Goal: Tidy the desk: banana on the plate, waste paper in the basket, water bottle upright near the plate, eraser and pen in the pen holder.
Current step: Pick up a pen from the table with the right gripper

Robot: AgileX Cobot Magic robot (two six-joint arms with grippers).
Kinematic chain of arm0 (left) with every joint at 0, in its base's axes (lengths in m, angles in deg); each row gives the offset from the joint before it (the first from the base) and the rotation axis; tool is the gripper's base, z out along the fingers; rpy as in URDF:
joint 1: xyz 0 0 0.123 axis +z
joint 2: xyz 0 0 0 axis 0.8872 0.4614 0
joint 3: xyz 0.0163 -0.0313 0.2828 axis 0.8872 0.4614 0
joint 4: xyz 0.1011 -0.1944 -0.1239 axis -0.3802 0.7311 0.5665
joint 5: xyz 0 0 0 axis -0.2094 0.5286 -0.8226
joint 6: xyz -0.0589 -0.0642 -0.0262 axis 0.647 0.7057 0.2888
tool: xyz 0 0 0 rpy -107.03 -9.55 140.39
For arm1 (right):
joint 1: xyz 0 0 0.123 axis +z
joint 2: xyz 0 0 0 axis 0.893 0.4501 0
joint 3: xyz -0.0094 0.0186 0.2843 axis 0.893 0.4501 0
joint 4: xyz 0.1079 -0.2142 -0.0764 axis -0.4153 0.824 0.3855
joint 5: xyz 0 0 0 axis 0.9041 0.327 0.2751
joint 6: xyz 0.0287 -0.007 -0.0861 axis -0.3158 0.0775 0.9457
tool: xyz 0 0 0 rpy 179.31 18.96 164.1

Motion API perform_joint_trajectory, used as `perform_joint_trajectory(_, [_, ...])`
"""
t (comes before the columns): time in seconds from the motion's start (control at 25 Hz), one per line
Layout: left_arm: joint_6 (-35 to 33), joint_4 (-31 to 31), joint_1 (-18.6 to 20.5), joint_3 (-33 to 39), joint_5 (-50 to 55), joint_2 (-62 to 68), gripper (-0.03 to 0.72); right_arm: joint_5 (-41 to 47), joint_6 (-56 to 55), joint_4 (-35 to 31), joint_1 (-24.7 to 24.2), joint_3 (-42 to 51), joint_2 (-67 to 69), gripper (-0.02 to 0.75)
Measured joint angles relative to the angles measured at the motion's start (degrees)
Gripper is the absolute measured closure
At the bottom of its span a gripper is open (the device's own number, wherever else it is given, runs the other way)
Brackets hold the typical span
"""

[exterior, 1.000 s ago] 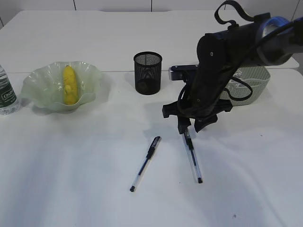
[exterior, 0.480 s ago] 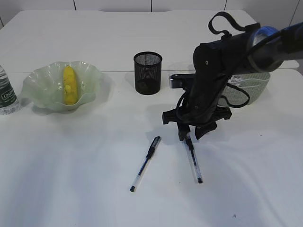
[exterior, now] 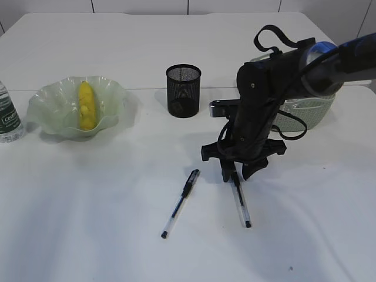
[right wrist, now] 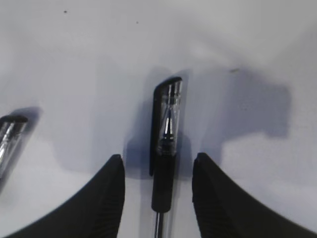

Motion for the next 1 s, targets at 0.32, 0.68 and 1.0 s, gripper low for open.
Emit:
perform_joint_trajectory(0.32, [0.0,0.0,0.0,0.0,0.0,0.0,0.445,0.0,0.0,0.0,0.0,0.0,0.0,0.403])
perform_joint_trajectory(0.68, [0.0,0.0,0.0,0.0,0.0,0.0,0.445,0.0,0.0,0.2,0.0,0.0,0.0,0.404])
perform_joint_trajectory(1.0, [0.0,0.0,0.0,0.0,0.0,0.0,0.445,-1.85,0.0,0.2,0.0,0.0,0.0,0.404])
